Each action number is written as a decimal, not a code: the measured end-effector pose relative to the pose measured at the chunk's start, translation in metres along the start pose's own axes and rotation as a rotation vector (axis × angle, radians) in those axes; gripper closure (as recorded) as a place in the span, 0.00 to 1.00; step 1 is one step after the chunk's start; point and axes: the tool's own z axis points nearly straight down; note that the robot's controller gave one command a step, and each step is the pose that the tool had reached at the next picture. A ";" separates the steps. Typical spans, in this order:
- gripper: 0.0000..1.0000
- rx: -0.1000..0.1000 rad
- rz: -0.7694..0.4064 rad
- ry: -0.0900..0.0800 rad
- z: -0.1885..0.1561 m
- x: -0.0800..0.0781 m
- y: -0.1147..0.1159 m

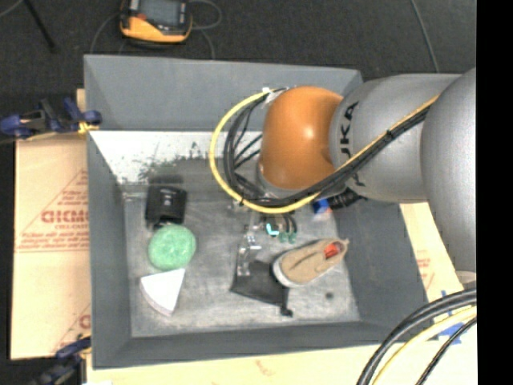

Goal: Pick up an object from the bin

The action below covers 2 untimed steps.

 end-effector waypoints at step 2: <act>0.00 0.001 -0.034 -0.010 0.028 0.030 -0.034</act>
Offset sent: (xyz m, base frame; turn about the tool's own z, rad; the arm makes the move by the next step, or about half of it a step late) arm -0.0443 -0.0480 -0.0424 -0.0463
